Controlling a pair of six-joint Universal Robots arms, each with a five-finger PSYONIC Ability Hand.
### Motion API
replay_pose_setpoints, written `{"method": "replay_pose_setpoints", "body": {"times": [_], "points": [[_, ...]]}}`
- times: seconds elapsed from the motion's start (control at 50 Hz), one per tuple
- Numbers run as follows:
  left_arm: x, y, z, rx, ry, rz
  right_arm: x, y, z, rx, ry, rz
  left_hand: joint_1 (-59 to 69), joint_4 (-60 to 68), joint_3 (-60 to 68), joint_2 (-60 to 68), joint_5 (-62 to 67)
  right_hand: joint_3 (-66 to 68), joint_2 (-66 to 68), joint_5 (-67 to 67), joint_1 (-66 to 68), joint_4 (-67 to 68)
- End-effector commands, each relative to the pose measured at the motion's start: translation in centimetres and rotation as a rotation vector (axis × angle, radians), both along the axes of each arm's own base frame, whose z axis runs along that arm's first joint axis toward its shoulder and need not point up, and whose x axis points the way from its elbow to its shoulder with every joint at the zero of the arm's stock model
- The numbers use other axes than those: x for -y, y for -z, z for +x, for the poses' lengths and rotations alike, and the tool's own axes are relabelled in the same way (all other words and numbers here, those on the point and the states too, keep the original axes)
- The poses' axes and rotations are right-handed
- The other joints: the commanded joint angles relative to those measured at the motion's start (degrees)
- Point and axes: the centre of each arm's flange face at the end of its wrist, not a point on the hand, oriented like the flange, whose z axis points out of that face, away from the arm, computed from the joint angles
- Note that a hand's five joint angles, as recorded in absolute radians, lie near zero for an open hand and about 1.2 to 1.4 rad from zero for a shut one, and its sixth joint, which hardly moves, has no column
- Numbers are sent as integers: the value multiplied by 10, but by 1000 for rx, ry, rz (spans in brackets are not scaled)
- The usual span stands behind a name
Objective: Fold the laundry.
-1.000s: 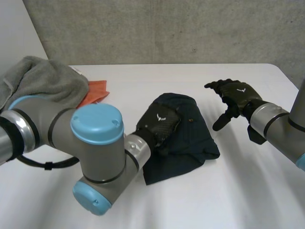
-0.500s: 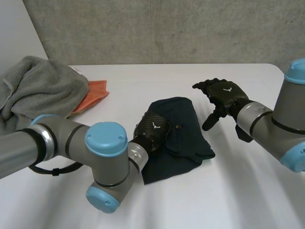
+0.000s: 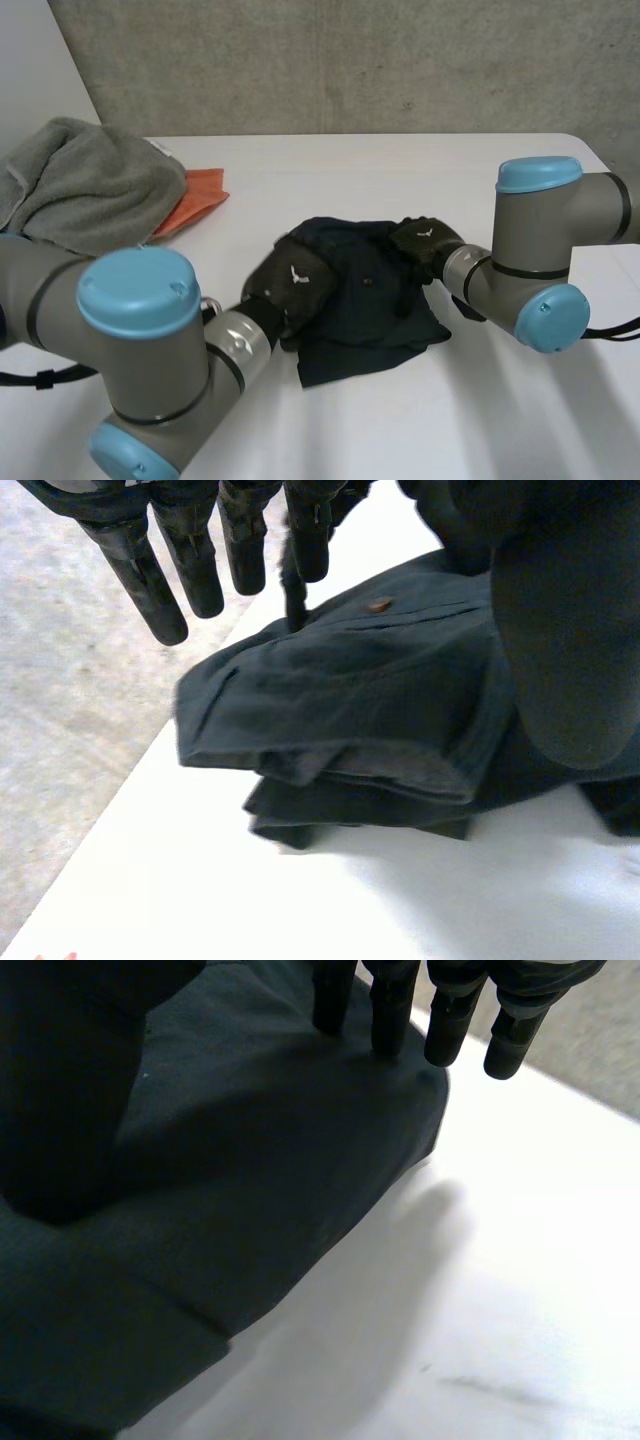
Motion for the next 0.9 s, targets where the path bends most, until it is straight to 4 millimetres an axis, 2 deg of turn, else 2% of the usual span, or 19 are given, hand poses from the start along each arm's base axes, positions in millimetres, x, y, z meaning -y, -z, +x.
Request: {"method": "replay_pose_setpoints", "body": {"times": [0.02,0.08,0.12,0.16,0.22,0.32,0.46,0.56,0.62,0.68,0.76,0.78,0.9], "points": [[28,-43,-6,-186,-81,-23,-3,-41,-3,119,1,-77,-35,-38,-43,-41,-33,-17,-15,-23,-14,-18],[37,-55,-12,-284,-92,35,-5,-63,-10,166,14,-121,-35,-38,-43,-41,-33,-17,-15,-23,-14,-18],[40,-57,-17,-321,-87,77,-4,-69,-12,177,24,-145,-35,-38,-43,-41,-33,-17,-15,-23,-14,-18],[42,-51,-27,-348,-68,187,-2,-73,-17,183,42,-165,-35,-38,-43,-41,-33,-17,-15,-23,-14,-18],[44,-40,-35,-331,-66,255,0,-69,-22,171,62,-155,-35,-38,-43,-41,-33,-17,-15,-23,-14,-18],[54,-9,-39,-233,-127,325,2,-45,-25,140,62,-71,-35,-38,-43,-41,-33,-17,-15,-23,-14,-18],[76,29,-30,-117,-252,290,7,-5,-22,123,21,23,-35,-38,-43,-41,-33,-17,-15,-23,-14,-18],[83,44,-26,-30,-251,261,14,24,-19,89,7,61,-35,-38,-43,-41,-33,-17,-15,-23,-14,-18],[82,48,-24,11,-241,260,18,30,-20,56,-1,47,-35,-38,-43,-41,-33,-17,-15,-23,-14,-18],[80,42,-24,8,-234,255,18,27,-20,34,-7,34,-35,-38,-43,-41,-33,-17,-15,-23,-14,-18],[73,19,-25,-30,-218,237,19,5,-22,45,4,-12,-35,-38,-43,-41,-33,-17,-15,-23,-14,-18],[70,6,-25,-54,-213,225,18,-8,-22,56,5,-44,-35,-38,-43,-41,-33,-17,-15,-23,-14,-18],[61,-44,-22,-182,-171,165,18,-44,-35,71,99,-166,-35,-38,-43,-41,-33,-17,-15,-23,-14,-18]]}}
